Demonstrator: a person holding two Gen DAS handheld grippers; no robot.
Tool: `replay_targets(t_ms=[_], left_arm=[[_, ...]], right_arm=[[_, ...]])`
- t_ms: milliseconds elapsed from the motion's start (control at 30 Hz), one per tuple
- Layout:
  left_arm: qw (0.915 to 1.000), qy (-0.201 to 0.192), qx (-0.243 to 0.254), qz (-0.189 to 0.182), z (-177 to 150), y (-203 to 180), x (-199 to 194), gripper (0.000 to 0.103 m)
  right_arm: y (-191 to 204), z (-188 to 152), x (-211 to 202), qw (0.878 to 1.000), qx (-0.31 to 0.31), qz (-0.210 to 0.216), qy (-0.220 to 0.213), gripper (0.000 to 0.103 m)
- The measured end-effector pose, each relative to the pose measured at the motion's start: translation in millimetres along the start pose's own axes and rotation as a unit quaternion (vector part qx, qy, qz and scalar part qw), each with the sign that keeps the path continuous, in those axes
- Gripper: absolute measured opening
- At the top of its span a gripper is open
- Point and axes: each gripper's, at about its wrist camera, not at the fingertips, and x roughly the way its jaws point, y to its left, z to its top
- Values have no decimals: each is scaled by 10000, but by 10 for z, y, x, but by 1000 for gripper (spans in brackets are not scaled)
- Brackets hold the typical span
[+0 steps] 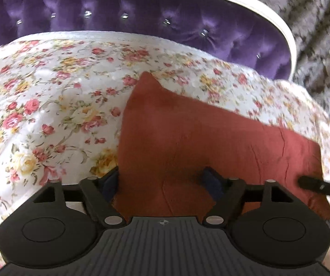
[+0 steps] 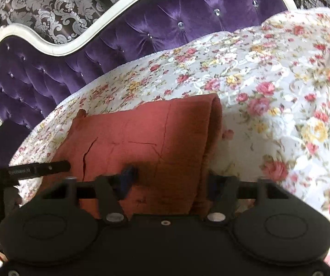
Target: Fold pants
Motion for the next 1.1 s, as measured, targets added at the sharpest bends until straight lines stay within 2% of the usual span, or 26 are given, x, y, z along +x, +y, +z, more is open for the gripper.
replay_targets(t_ms=[33, 67, 100, 167, 233, 333, 433, 500, 567, 600, 633, 700, 767, 800, 833, 900, 967, 1000, 1100], left_arm=[[9999, -37, -102, 36, -1, -2, -24, 39], [9999, -65, -153, -18, 4, -10, -47, 28], [9998, -101, -154, 16, 7, -37, -68, 27], [9994, -228, 94, 253, 19, -140, -126, 20], [9979, -475, 244, 355, 77, -204, -208, 17], [9969, -642, 268, 378, 282, -202, -261, 17], [9966, -733, 89, 359, 503, -122, -192, 17], [9981, -502, -31, 355, 594, -63, -24, 19], [9988, -153, -247, 387, 619, 29, 198, 24], [9989, -29, -274, 390, 594, 69, 265, 27], [9989, -36, -294, 363, 573, 89, 276, 29], [9984, -144, -366, 416, 522, 92, 152, 28], [9971, -260, -356, 616, 478, 48, -25, 28], [9966, -335, -355, 661, 461, 22, -113, 28], [9961, -408, -359, 692, 440, -4, -206, 28], [9951, -511, -420, 740, 381, -66, -362, 28], [9954, -482, -391, 727, 326, -151, -412, 28], [9958, -412, -329, 755, 295, -211, -401, 28], [9957, -87, -238, 896, 141, -320, -251, 28]], right_arm=[[8, 8, -6, 10000, -50, -9, -21, 43], [19, 21, -19, 10000, -61, 37, -33, 36], [52, 39, -38, 9999, -134, 29, -62, 31], [193, 92, -92, 9983, -548, -87, -189, 29], [311, 171, -131, 9953, -866, -159, -399, 28], [419, 421, -114, 9919, -1093, -135, -641, 28], [437, 657, 56, 9906, -1151, -114, -732, 28], [381, 773, 257, 9926, -1023, -138, -637, 31], [256, 835, 532, 9958, -823, -312, -235, 34], [196, 842, 626, 9965, -704, -441, -55, 39], [127, 831, 672, 9972, -562, -488, 60, 41], [76, 785, 577, 9985, -372, -405, -63, 41], [147, 719, 378, 9950, -537, -742, -395, 42], [184, 702, 281, 9922, -666, -880, -574, 48], [239, 686, 186, 9897, -781, -954, -731, 48], [315, 627, 10, 9888, -894, -797, -895, 48], [415, 544, -37, 9895, -1051, -560, -814, 45], [450, 502, -7, 9891, -1164, -555, -707, 40], [463, 304, 173, 9859, -1332, -976, -263, 37]])
